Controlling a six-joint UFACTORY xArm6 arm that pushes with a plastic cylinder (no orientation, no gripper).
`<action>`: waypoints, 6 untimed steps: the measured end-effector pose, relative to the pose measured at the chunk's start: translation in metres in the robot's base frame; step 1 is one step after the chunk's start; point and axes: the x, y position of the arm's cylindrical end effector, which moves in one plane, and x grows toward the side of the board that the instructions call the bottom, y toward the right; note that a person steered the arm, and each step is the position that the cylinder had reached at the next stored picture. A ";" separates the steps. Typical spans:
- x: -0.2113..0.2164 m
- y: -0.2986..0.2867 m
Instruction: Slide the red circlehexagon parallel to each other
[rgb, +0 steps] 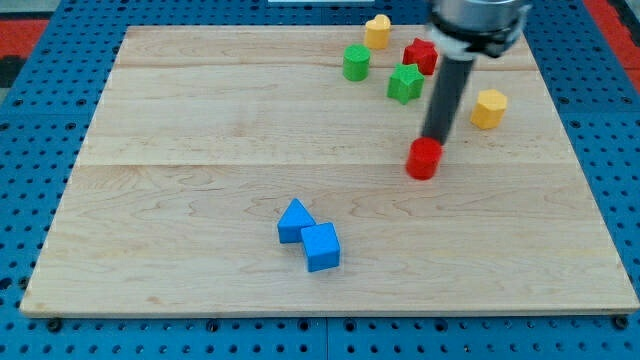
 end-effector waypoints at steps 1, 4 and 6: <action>0.007 0.003; 0.064 0.075; 0.070 0.083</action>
